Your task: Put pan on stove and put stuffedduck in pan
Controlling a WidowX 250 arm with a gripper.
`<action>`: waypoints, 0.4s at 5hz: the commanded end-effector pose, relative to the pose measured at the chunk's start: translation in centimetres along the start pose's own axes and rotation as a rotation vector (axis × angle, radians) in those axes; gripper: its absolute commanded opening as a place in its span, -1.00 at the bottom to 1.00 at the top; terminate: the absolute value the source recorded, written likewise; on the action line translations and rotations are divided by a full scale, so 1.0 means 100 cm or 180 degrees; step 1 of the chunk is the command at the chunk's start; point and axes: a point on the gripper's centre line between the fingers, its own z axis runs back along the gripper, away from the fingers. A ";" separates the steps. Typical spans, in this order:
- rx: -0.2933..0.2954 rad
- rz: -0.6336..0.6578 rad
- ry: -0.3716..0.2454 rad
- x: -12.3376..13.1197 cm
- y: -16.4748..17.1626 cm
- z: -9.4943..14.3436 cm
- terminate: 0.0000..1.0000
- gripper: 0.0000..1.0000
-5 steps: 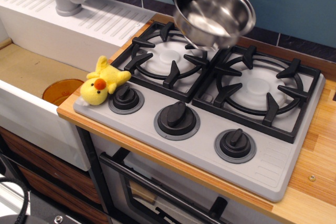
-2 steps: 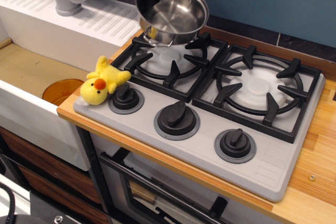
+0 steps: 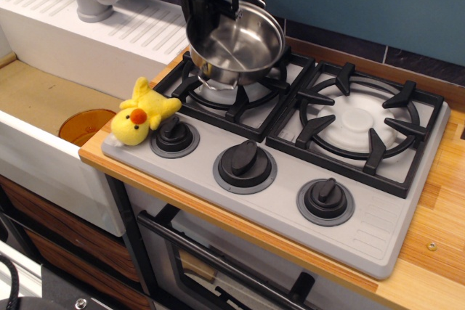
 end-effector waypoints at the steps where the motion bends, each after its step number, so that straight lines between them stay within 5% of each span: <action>1: 0.0077 -0.0045 -0.0108 0.007 0.000 0.021 -1.00 1.00; 2: 0.0078 -0.0109 -0.0117 0.005 -0.002 0.028 -1.00 1.00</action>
